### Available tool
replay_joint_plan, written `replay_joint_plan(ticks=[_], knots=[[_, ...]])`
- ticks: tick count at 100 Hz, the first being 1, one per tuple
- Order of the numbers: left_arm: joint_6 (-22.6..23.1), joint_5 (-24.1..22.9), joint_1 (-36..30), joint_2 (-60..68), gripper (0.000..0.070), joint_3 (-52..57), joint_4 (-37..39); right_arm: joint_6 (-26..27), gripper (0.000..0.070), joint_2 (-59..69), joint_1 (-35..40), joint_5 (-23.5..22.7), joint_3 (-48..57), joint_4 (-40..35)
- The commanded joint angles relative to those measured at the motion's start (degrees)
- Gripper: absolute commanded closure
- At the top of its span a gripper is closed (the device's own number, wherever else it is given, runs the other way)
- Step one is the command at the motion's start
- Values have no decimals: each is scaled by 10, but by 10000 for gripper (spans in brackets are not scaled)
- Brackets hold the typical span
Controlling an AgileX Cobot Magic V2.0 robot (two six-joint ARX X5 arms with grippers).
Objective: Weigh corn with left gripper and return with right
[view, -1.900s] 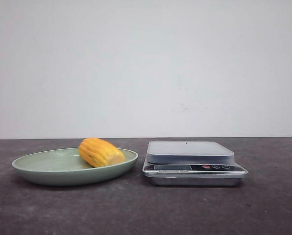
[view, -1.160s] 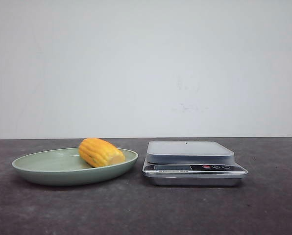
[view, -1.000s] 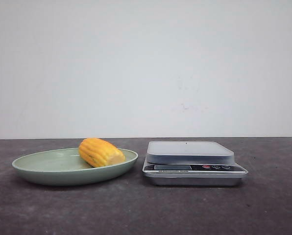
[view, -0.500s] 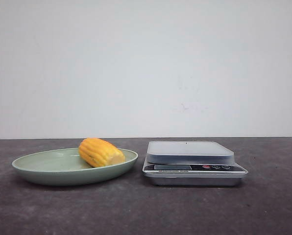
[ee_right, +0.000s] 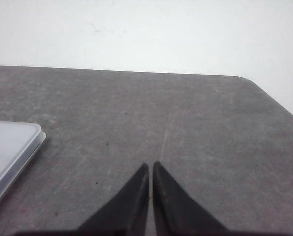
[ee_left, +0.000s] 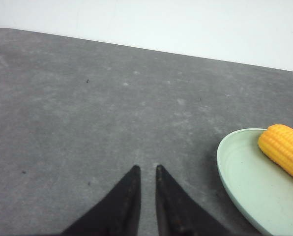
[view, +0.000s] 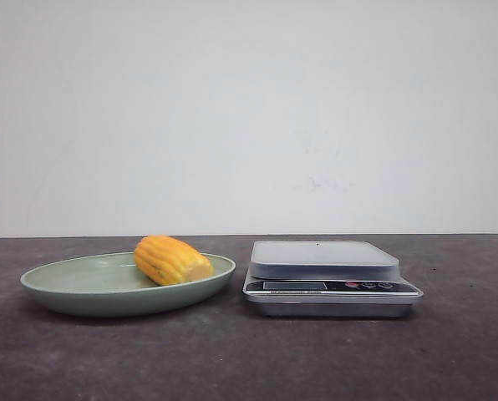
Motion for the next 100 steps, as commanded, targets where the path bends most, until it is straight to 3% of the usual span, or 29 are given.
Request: replay_joint_plan(ticks=[1, 22, 30, 67, 83, 89, 100], knots=[[5, 1, -1, 0, 677, -8, -3, 10, 691, -1, 2, 1, -2, 7], [5, 1, -1, 0, 677, -8, -3, 12, 691, -1, 2, 0, -2, 24], [5, 1, -1, 0, 677, -8, -3, 36, 691, -1, 2, -15, -2, 26], [2, 1, -1, 0, 677, -8, -2, 49, 692, -1, 2, -24, -2, -53], [2, -2, -1, 0, 677, -8, 0, 56, 693, 0, 2, -28, -2, -54], [-6, -1, -1, 0, 678, -8, 1, 76, 693, 0, 2, -29, -2, -50], [-69, 19, -1, 0, 686, 5, 21, 150, 698, 0, 2, -29, 5, -44]])
